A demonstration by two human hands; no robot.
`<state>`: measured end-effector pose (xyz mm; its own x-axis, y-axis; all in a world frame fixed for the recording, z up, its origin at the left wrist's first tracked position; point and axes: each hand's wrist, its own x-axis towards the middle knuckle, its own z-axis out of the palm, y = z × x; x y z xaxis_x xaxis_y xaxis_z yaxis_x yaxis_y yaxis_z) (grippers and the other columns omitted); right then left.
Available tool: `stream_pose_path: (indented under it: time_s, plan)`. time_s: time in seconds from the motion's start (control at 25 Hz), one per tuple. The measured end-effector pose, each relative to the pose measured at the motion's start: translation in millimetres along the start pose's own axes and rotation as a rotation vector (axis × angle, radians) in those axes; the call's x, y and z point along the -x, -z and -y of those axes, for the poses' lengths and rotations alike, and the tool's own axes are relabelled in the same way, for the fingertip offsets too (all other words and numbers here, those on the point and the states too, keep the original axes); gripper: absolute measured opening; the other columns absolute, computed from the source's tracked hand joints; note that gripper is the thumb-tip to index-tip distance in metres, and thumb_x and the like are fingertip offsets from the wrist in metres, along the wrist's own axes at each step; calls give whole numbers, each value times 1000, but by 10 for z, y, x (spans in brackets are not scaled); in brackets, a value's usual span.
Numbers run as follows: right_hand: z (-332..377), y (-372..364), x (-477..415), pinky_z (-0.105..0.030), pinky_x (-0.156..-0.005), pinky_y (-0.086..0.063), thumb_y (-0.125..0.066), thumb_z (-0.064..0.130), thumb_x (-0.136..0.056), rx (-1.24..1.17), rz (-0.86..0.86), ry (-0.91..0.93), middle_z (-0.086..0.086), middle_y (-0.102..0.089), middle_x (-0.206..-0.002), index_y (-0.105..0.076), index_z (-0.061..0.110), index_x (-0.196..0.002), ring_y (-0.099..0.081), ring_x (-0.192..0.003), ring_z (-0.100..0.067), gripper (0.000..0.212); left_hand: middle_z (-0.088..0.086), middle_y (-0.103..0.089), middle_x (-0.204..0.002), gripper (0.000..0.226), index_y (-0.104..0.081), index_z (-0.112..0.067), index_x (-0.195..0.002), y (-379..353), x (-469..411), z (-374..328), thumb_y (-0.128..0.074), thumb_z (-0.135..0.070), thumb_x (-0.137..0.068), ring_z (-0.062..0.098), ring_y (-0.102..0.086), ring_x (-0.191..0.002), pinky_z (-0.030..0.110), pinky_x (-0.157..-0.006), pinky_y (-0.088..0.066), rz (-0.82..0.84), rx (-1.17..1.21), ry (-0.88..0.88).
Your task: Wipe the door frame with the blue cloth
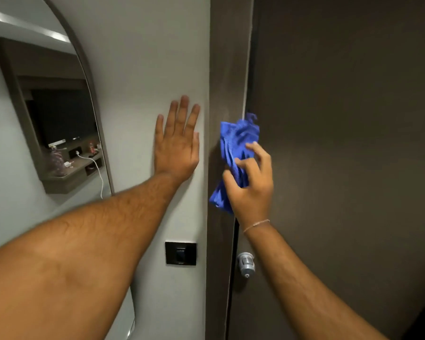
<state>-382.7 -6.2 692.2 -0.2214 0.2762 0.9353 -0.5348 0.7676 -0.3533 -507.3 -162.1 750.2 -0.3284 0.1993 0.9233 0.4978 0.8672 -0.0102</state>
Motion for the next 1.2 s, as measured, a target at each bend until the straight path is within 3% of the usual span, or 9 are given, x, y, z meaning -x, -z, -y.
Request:
stream_pose_path:
  time_s: [0.12, 0.2, 0.28, 0.36, 0.56, 0.72, 0.8, 0.92, 1.2]
  plan:
    - [-226, -406, -16, -43, -134, -28, -75, 24, -90, 252, 193, 162, -13, -37, -172, -66, 7, -135, -27, -165, -30, 48, 9, -15, -182, 72, -16, -22, -174, -197, -12, 65, -41, -33, -107, 30, -10, -168, 55, -134, -7, -57, -7, -37]
    - [-404, -580, 186, -42, -138, -3, -61, 41, -97, 457, 260, 213, -4, -7, -181, -33, 16, -167, 1, -170, -22, 80, 8, -16, -182, 73, -16, -23, -174, -296, 4, 118, -42, -34, -107, 30, -11, -168, 55, -133, -7, -97, -12, -53]
    - [-595, -612, 558, -43, -137, 7, -51, 49, -100, 580, 292, 246, -4, 6, -180, -6, 17, -174, 9, -169, -22, 92, 7, -15, -182, 72, -13, -23, -174, -333, 0, 123, -39, -35, -108, 29, -11, -168, 54, -134, -7, -128, -25, -60]
    - [-836, -500, 1172, -42, -136, 11, -49, 49, -99, 642, 393, 294, -5, 11, -181, 5, 17, -174, 9, -169, -22, 98, 7, -14, -182, 71, -12, -24, -174, -351, -9, 123, -38, -36, -109, 30, -10, -168, 54, -134, -7, -139, -33, -61]
    - [-1321, -34, 2574, -41, -135, 6, -93, 38, -64, 882, 898, 581, -1, -4, -180, 6, 17, -173, 3, -169, -22, 149, 8, -13, -182, 69, -12, -24, -174, -408, 1, 166, -32, -40, -110, 31, -10, -168, 56, -134, -7, -141, -41, -76]
    - [-1394, 10, 2595, -40, -136, 11, -92, 36, -65, 843, 988, 574, 1, 6, -181, 2, 20, -173, -29, -157, -15, 144, 2, 4, -181, 69, -9, -25, -175, -427, -16, 167, -29, -40, -110, 30, -7, -168, 54, -135, -2, -155, -36, -92]
    - [-1364, -8, 2426, -41, -136, 12, -86, 43, -75, 836, 906, 628, 1, 5, -181, 0, 21, -173, -16, -165, -17, 133, 3, 3, -183, 69, -7, -24, -175, -434, -7, 175, -26, -40, -111, 29, -3, -168, 52, -135, 1, -147, -34, -98]
    - [-1172, -235, 1802, -42, -136, 13, -57, 52, -94, 810, 693, 605, -1, 11, -181, 2, 20, -174, 13, -169, -20, 104, 5, -1, -184, 70, -4, -24, -175, -429, -12, 185, -27, -40, -110, 28, 1, -169, 52, -135, 3, -124, -60, -90]
    - [-264, -432, -905, -41, -136, -4, -45, 48, -103, 696, 288, 440, -5, -10, -181, -18, 17, -174, -9, -170, -22, 82, 6, -2, -184, 73, -8, -21, -175, -386, 6, 174, -33, -37, -108, 30, -4, -169, 53, -135, -1, -146, -29, -122]
